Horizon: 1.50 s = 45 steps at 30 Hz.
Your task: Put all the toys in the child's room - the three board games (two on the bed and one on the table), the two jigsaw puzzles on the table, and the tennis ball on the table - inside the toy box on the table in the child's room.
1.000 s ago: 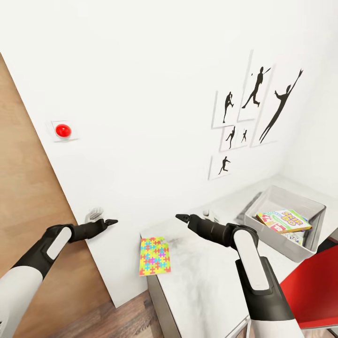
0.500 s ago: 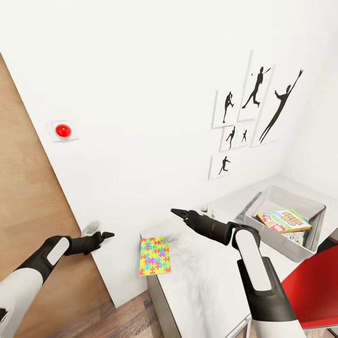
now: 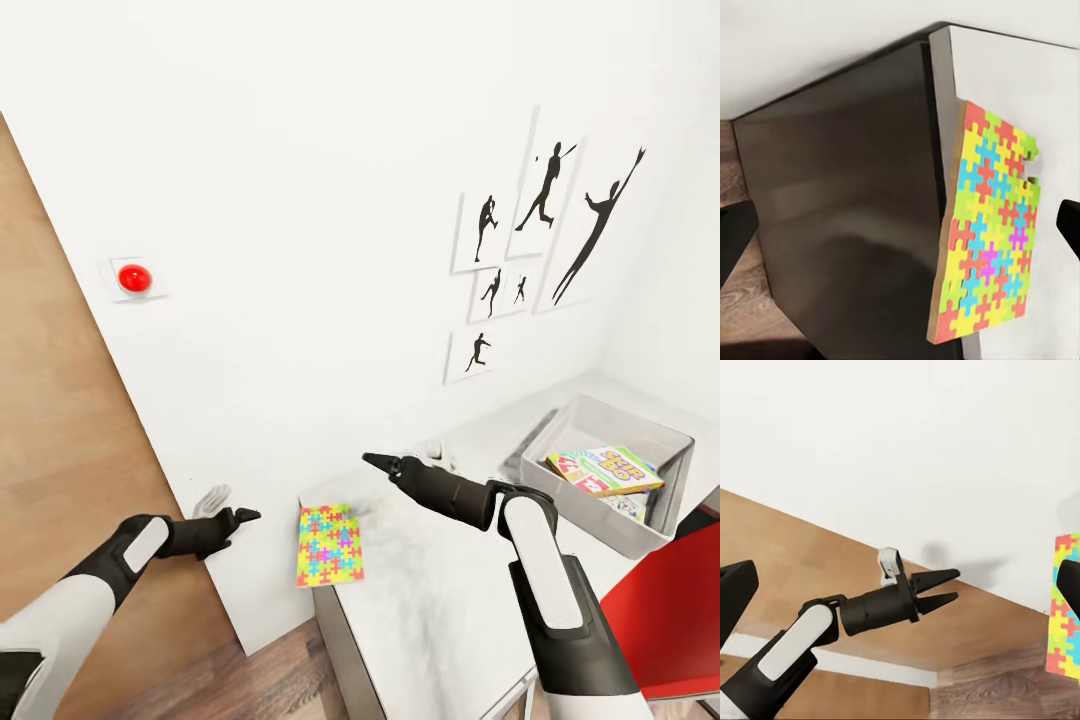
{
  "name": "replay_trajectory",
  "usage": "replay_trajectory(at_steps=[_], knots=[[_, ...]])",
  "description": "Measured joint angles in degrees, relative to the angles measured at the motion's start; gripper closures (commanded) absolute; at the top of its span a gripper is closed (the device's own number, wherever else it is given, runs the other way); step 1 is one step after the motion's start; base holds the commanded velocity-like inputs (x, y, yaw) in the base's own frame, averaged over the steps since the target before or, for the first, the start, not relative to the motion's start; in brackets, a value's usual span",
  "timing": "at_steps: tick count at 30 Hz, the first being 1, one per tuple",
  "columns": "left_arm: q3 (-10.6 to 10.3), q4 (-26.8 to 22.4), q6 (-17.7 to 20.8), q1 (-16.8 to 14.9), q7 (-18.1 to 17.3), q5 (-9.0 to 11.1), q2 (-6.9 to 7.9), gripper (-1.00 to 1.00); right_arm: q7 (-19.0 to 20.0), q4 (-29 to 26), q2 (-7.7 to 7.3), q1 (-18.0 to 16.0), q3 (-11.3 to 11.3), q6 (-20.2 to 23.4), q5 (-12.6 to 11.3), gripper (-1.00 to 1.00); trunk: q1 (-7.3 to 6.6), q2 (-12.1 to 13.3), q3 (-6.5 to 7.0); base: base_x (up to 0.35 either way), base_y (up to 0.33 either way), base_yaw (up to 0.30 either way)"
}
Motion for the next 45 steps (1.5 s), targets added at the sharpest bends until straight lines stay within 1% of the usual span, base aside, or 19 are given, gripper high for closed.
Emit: replay_trajectory(at_steps=[3, 4, 5, 6, 7, 8, 9, 10, 13, 15, 19, 25, 29, 35, 39, 40, 43, 44, 45], knots=[[0.0, 0.1, 0.0, 0.0, -0.1, 0.0, -0.11, -1.00, 3.1, 0.0, -1.16, 2.2, -0.3, 0.8, -0.4, -1.00, 0.00, 0.0, 0.00, 0.000, 0.000, 0.000], [0.0, 0.1, 0.0, 0.0, -0.1, 0.0, -0.22, -1.00, 5.8, 0.0, -1.85, 3.3, -0.5, 0.8, -0.7, -1.00, 0.00, 0.0, 0.00, 0.000, 0.000, 0.000], [0.0, 0.1, 0.0, 0.0, -0.1, 0.0, -0.38, -1.00, 7.6, 0.0, -2.25, 3.9, -0.6, 0.8, -0.8, -1.00, 0.00, 0.0, 0.00, 0.000, 0.000, 0.000], [0.0, 0.1, 0.0, 0.0, -0.1, 0.0, -0.84, -1.00, 11.5, -0.1, -2.99, 4.7, -1.1, 0.8, -0.8, -1.00, 0.00, 0.0, 0.00, 0.000, 0.000, 0.000], [0.0, 0.1, 0.0, 0.0, -0.1, -0.1, -1.14, -1.00, 13.8, -0.1, -3.37, 5.1, -1.4, 0.8, -0.8, -1.00, 0.00, 0.0, 0.00, 0.000, 0.000, 0.000], [-0.1, 0.1, 0.0, 0.0, -0.1, -0.1, -1.72, -1.00, 18.2, -0.1, -4.10, 5.6, -2.5, 0.8, -0.7, -1.00, 0.00, 0.0, 0.00, 0.000, 0.000, 0.000], [-0.1, 0.1, 0.0, 0.0, -0.1, -0.2, -1.96, -1.00, 20.5, -0.1, -4.48, 5.8, -3.1, 0.8, -0.7, -1.00, 0.00, 0.0, 0.00, 0.000, 0.000, 0.000], [-0.1, 0.1, -0.1, 0.0, -0.1, -0.3, -2.28, -1.00, 24.4, -0.1, -5.16, 6.1, -4.4, 0.7, -0.6, -1.00, 0.00, 0.0, 0.00, 0.000, 0.000, 0.000], [-0.2, 0.1, -1.0, 0.0, -0.1, -0.5, -2.77, -1.00, 29.5, -0.1, -6.03, 6.5, -6.4, 0.7, -0.3, -1.00, 0.00, 0.0, 0.00, 0.000, 0.000, 0.000], [-0.3, 0.1, -2.2, 0.0, -0.1, -0.6, -3.05, -1.00, 31.2, -0.1, -6.32, 6.7, -7.2, 0.3, -0.1, -1.00, 0.00, 0.0, 0.00, 0.000, 0.000, 0.000], [-0.2, 0.1, -3.0, 0.0, -0.5, -0.4, -2.93, -1.00, 32.5, -0.1, -6.47, 6.8, -7.7, -0.1, 0.2, -1.00, 0.00, 0.0, 0.00, 0.000, 0.000, 0.000], [-0.2, 0.1, -3.3, 0.0, -0.9, -0.2, -2.78, -1.00, 32.8, 0.0, -6.57, 6.8, -8.1, -0.3, 0.3, -1.00, 0.00, 0.0, 0.00, 0.000, 0.000, 0.000], [-0.2, 0.0, -3.1, 0.0, -1.0, -0.1, -2.69, -1.00, 32.8, 0.0, -6.65, 6.8, -9.1, -0.3, 0.4, -1.00, 0.00, 0.0, 0.00, 0.000, 0.000, 0.000], [-0.1, -0.2, -0.2, -0.1, -1.1, 0.1, -1.31, -1.00, 32.9, 0.0, -6.68, 6.9, -11.2, -0.2, 0.4, -1.00, 0.00, 0.0, 0.00, 0.000, 0.000, 0.000], [-0.1, -0.3, 1.0, -0.1, -1.3, 0.2, -0.97, -1.00, 32.9, 0.0, -6.64, 6.9, -11.5, -0.2, 0.4, -1.00, 0.00, 0.0, 0.00, 0.000, 0.000, 0.000], [-0.1, -0.3, 1.3, -0.1, -1.5, 0.2, -0.93, -1.00, 32.8, 0.0, -6.63, 6.9, -11.5, -0.2, 0.4, -1.00, 0.00, 0.0, 0.00, 0.000, 0.000, 0.000], [0.0, -0.3, 3.2, -0.1, -4.0, 0.2, -0.17, -1.00, 32.8, 0.0, -6.61, 6.9, -11.5, -0.2, 0.4, -1.00, 0.00, 0.0, 0.00, 0.000, 0.000, 0.000], [0.0, -0.3, 4.2, -0.1, -5.9, 0.1, 0.45, -1.00, 32.8, 0.0, -6.58, 6.9, -11.5, -0.2, 0.4, -1.00, 0.00, 0.0, 0.00, 0.000, 0.000, 0.000], [0.0, -0.3, 4.7, -0.1, -7.0, 0.1, 0.74, -1.00, 32.7, 0.0, -6.57, 6.9, -11.4, -0.2, 0.4, -1.00, 0.00, 0.0, 0.00, 0.000, 0.000, 0.000]])
